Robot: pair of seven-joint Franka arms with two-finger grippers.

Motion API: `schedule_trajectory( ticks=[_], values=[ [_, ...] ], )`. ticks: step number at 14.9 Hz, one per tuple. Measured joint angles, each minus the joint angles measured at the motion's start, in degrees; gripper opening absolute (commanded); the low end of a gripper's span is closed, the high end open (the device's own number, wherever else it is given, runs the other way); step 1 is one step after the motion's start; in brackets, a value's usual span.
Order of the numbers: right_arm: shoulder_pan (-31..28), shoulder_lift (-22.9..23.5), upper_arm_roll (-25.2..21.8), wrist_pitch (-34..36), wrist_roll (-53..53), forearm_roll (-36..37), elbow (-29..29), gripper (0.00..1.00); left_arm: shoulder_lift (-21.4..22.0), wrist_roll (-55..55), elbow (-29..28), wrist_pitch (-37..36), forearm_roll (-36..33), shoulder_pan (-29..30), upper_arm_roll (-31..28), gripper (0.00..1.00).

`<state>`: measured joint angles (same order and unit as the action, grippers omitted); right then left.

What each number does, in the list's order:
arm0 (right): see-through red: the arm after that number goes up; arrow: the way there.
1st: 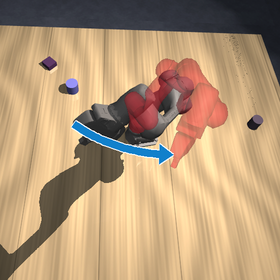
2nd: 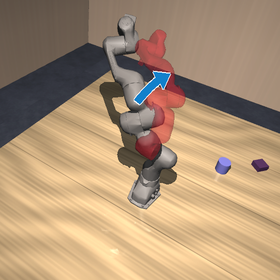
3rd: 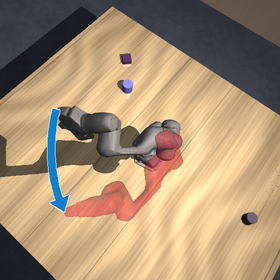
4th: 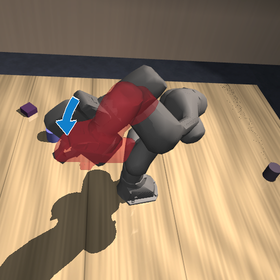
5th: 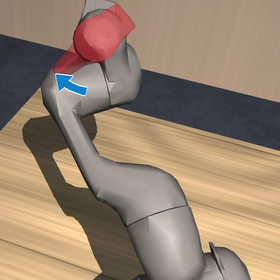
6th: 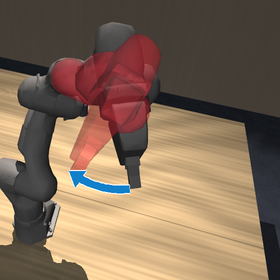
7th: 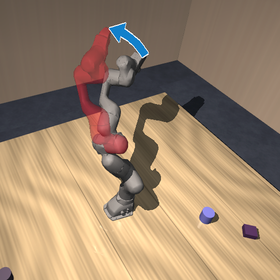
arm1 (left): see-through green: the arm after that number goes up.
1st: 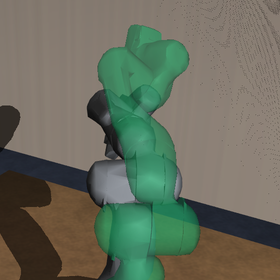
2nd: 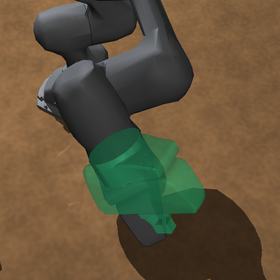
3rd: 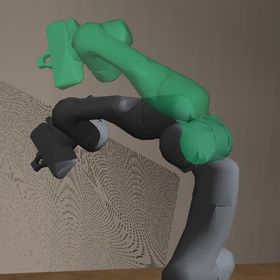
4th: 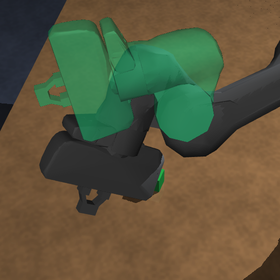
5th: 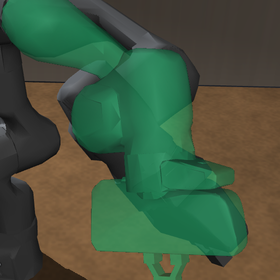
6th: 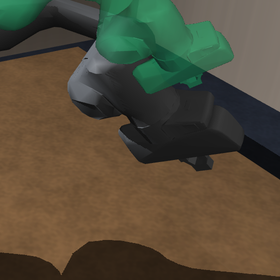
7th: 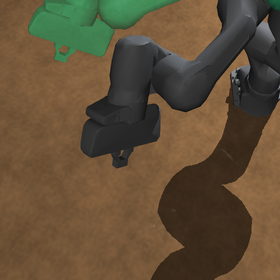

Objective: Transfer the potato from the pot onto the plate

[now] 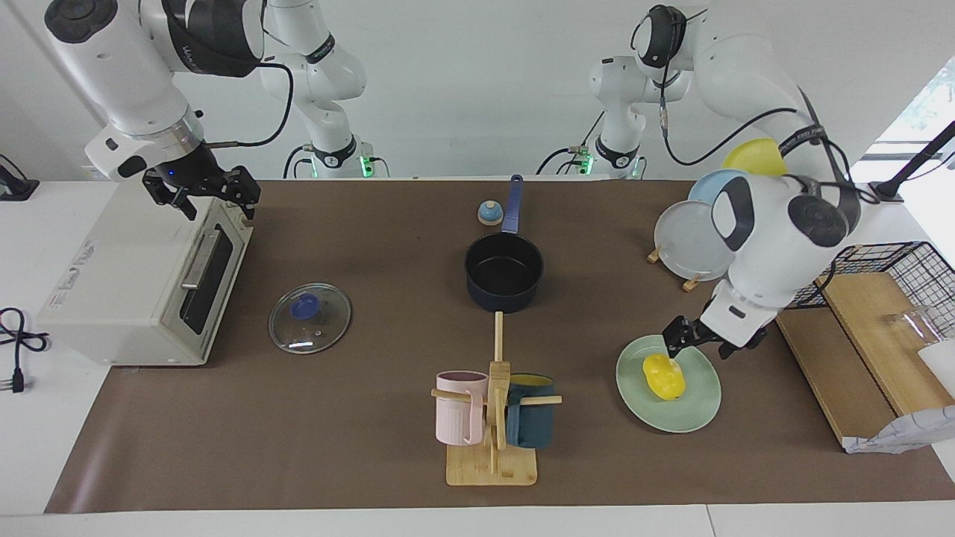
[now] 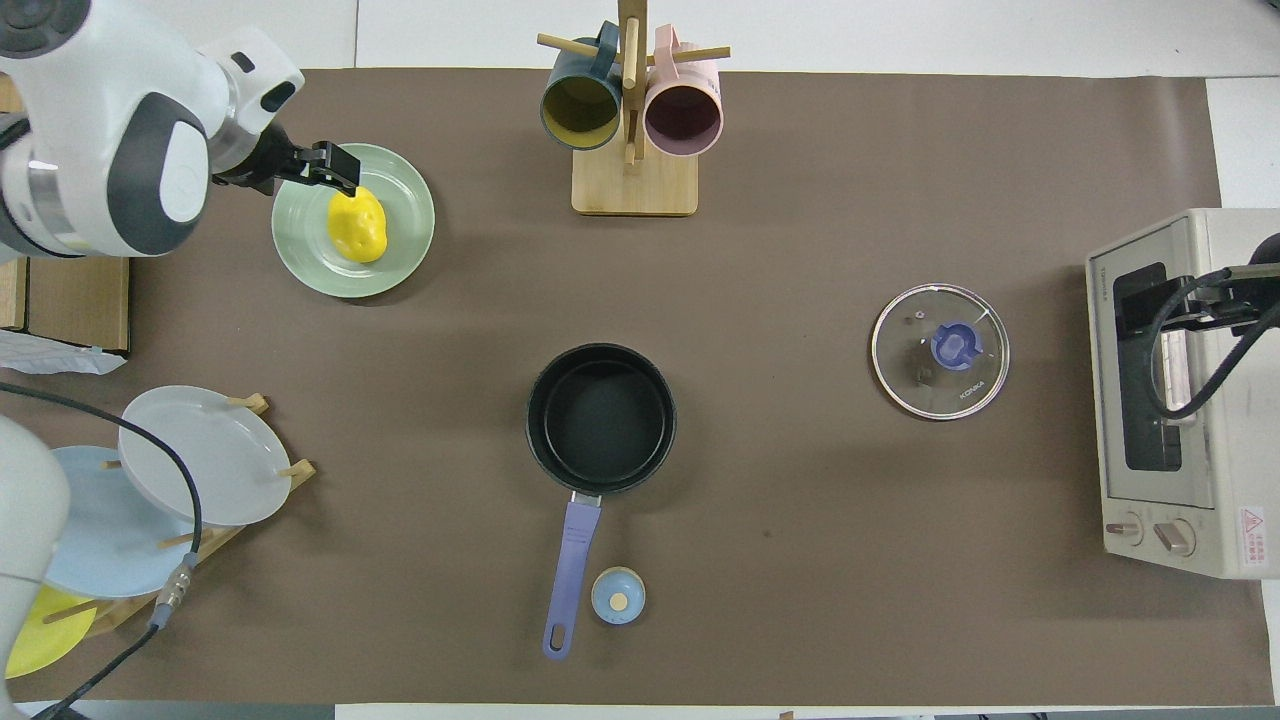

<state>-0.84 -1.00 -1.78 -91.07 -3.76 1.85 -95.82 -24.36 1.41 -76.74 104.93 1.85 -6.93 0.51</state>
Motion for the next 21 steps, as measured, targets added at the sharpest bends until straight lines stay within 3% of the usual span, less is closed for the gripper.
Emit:
schedule_trajectory(
  ticks=[5,10,14,21],
  values=[
    [0.0,-0.1,1.7,-0.1,0.0,-0.1,0.2,1.0,13.1,0.0,-1.8,-12.9,0.0,2.2,-0.4,1.0],
    [0.0,-0.1,1.7,-0.1,0.0,-0.2,0.3,1.0,22.4,0.0,-13.0,-15.7,-0.2,2.2,-0.4,1.0],
    [0.0,-0.1,1.7,-0.1,0.0,-0.2,0.3,1.0,24.6,-0.1,-18.3,-14.3,-0.3,2.2,-0.4,1.0],
    [0.0,-0.1,1.6,-0.1,0.0,-0.2,0.4,1.0,24.1,-0.1,-13.9,-18.0,-0.7,2.1,-0.3,1.0]
  ],
)
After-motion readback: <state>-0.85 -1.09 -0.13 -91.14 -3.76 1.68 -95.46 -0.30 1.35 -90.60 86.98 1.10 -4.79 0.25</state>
